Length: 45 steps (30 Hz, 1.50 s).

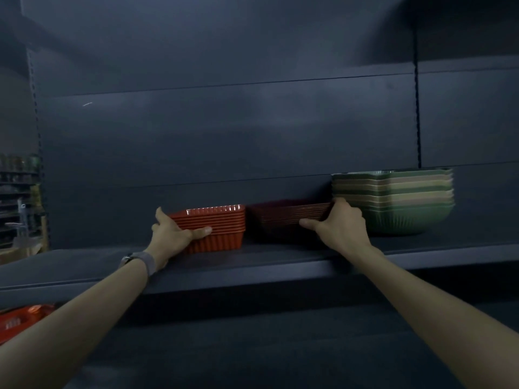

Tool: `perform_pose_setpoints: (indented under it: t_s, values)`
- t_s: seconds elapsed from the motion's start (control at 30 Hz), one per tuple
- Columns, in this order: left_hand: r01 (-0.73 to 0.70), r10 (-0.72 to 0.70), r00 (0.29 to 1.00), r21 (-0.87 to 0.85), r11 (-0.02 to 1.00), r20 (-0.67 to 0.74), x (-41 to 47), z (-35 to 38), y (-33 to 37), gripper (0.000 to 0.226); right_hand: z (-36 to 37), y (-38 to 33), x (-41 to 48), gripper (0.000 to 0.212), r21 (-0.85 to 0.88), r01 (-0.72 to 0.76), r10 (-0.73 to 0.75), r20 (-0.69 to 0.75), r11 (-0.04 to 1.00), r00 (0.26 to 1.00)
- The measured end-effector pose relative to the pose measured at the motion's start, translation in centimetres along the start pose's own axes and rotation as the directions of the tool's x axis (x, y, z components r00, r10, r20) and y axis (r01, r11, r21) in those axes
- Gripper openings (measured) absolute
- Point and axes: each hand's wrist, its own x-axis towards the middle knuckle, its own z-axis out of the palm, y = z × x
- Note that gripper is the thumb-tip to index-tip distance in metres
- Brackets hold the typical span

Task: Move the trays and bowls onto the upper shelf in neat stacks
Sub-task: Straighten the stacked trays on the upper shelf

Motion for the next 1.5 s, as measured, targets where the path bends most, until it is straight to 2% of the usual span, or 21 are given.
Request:
perform_pose_setpoints:
  t_s: [0.27, 0.37, 0.5, 0.6, 0.67, 0.7, 0.77, 0.8, 0.83, 0.9, 1.03, 1.3, 1.4, 1.5]
  values:
    - [0.067, -0.066, 0.998, 0.021, 0.998, -0.020, -1.4, 0.1, 1.2, 0.151, -0.5, 0.1, -0.2, 0.090, 0.033, -0.005, 0.004, 0.035, 0.999, 0.999]
    - [0.063, -0.055, 0.996, 0.121, 0.991, -0.075, -2.7, 1.2, 2.5, 0.150, -1.4, 1.2, -0.4, 0.084, 0.068, 0.028, -0.029, 0.014, 0.997, 0.999]
    - [-0.059, 0.095, 0.987, 0.255, 0.965, -0.133, -4.1, 3.4, 5.1, 0.137, -4.1, 3.7, -0.6, 0.057, 0.124, 0.117, -0.087, -0.221, 0.985, 0.971]
    - [-0.257, 0.290, 0.956, 0.347, 0.902, -0.047, -5.5, 5.9, 7.2, 0.124, -6.5, 6.1, -0.6, 0.039, 0.124, 0.154, -0.097, -0.379, 0.980, 0.920]
    - [-0.353, 0.360, 0.931, 0.400, 0.846, 0.060, -6.4, 7.6, 8.4, 0.116, -7.8, 7.8, -0.4, 0.046, 0.034, 0.093, -0.069, -0.441, 0.995, 0.895]
    - [-0.378, 0.368, 0.923, 0.434, 0.818, 0.110, -6.6, 8.4, 8.7, 0.111, -8.3, 8.7, -0.1, 0.059, -0.032, 0.043, -0.053, -0.446, 0.999, 0.893]
    - [-0.375, 0.328, 0.927, 0.489, 0.788, 0.182, -6.9, 9.3, 8.8, 0.102, -9.3, 10.1, 0.4, 0.097, -0.104, -0.059, 0.014, -0.394, 0.993, 0.919]
    - [-0.352, 0.289, 0.936, 0.503, 0.789, 0.201, -6.8, 9.5, 8.5, 0.098, -9.8, 10.6, 0.6, 0.115, -0.083, -0.103, 0.068, -0.348, 0.991, 0.935]
    - [-0.324, 0.246, 0.945, 0.513, 0.795, 0.215, -6.6, 9.6, 8.1, 0.094, -10.1, 10.9, 1.0, 0.127, -0.044, -0.138, 0.119, -0.297, 0.989, 0.947]
    - [-0.294, 0.197, 0.953, 0.536, 0.791, 0.231, -6.2, 9.5, 7.4, 0.088, -10.6, 11.1, 1.5, 0.137, -0.030, -0.166, 0.155, -0.216, 0.986, 0.964]
    - [-0.323, 0.244, 0.946, 0.555, 0.766, 0.214, -5.9, 9.6, 6.9, 0.086, -10.6, 11.1, 2.5, 0.137, -0.050, -0.134, 0.121, -0.207, 0.990, 0.971]
    - [-0.329, 0.269, 0.944, 0.559, 0.761, 0.190, -7.0, 9.7, 6.7, 0.084, -10.9, 10.7, 1.7, 0.131, -0.041, -0.152, 0.143, -0.167, 0.988, 0.976]
    - [-0.323, 0.250, 0.946, 0.539, 0.778, 0.206, -6.9, 9.3, 6.8, 0.079, -11.1, 10.3, 0.8, 0.120, -0.082, -0.160, 0.150, -0.118, 0.984, 0.982]
    - [-0.371, 0.318, 0.928, 0.445, 0.815, 0.192, -7.2, 8.8, 6.7, 0.069, -10.9, 9.4, -0.9, 0.099, -0.146, -0.153, 0.139, -0.102, 0.977, 0.985]
